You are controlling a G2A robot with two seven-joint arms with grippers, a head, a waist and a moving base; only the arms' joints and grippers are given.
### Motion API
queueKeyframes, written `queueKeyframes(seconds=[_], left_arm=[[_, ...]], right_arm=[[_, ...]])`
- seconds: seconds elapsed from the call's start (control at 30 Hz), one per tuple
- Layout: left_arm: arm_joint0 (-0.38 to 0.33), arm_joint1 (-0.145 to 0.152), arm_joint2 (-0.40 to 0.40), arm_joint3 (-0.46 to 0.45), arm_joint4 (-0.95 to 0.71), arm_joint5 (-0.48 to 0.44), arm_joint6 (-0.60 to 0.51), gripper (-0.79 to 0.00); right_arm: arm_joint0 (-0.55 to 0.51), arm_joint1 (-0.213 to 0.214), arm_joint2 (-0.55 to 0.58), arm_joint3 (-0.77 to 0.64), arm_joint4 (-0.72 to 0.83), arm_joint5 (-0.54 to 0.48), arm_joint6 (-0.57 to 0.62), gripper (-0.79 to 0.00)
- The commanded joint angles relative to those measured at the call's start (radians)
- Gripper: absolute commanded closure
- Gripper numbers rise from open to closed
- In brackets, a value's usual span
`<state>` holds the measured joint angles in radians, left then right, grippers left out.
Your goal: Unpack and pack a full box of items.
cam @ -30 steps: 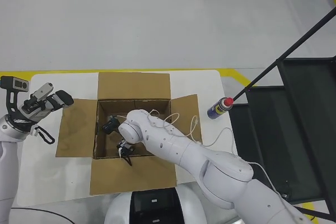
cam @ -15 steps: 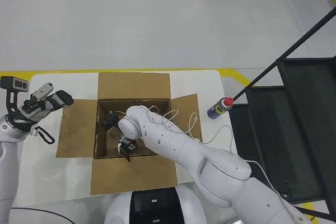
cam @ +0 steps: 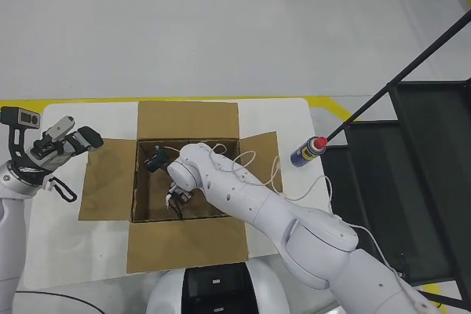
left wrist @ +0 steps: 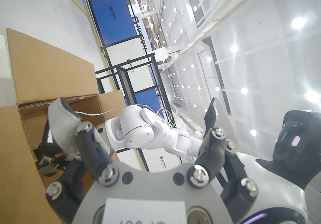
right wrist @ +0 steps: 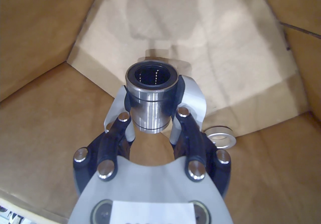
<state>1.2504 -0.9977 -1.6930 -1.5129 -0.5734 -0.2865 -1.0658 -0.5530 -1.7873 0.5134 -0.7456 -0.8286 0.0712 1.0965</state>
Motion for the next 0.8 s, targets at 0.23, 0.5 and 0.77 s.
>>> queueKeyframes(seconds=[0.23,0.5,0.77], left_arm=[[0.000,0.000,0.000,0.000,0.000,0.000,0.000,-0.785],[0.000,0.000,0.000,0.000,0.000,0.000,0.000,-0.785],[0.000,0.000,0.000,0.000,0.000,0.000,0.000,-0.785]], right_arm=[[-0.054,0.035,0.036,-0.064,-0.067,0.036,0.028,-0.785],[-0.086,0.043,0.058,-0.082,-0.074,0.030,0.021,-0.785],[-0.098,0.044,0.070,-0.077,-0.090,0.037,0.016,-0.785]])
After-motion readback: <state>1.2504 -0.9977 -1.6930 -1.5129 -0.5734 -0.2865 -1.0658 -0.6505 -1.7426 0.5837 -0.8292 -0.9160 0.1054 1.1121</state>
